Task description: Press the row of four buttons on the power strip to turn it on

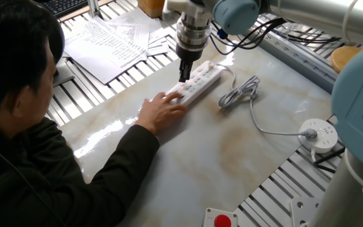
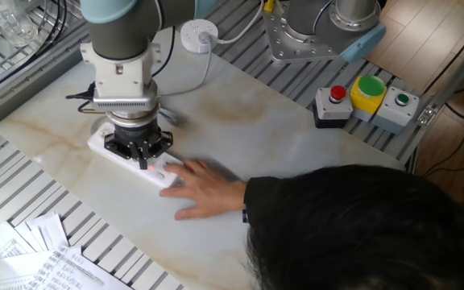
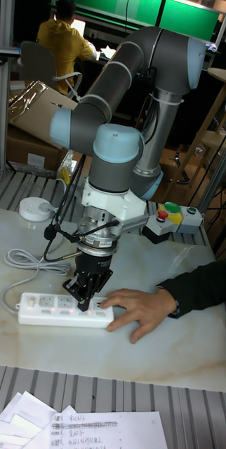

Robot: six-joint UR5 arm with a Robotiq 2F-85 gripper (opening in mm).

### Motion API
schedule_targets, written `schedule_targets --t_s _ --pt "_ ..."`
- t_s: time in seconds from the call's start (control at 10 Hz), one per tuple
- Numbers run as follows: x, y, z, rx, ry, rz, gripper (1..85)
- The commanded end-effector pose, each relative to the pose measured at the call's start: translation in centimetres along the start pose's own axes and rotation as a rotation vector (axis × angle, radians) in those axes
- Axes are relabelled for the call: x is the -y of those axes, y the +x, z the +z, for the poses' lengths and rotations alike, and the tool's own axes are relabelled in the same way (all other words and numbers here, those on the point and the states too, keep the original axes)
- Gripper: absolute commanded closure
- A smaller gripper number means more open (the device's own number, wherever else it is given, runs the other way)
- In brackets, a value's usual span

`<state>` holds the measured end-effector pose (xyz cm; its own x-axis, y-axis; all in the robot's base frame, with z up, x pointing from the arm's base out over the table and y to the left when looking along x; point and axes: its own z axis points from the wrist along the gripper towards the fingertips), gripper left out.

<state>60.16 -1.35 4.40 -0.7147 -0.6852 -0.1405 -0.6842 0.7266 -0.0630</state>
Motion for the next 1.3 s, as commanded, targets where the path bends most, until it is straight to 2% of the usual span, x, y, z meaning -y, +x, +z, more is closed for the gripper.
schedule_targets --t_s 0.0,0.3,0.8,1.2 --pt "-1.1 -1.0 0.4 0.016 -0.006 0.033 84.7" --pt "-1.3 -1.3 0.4 0.020 -0.005 0.037 84.7" --pt "-3.6 -3.5 0.7 0.035 -0.011 0.098 84.7" --pt "-3.9 -4.2 0.8 0.046 -0.008 0.106 84.7"
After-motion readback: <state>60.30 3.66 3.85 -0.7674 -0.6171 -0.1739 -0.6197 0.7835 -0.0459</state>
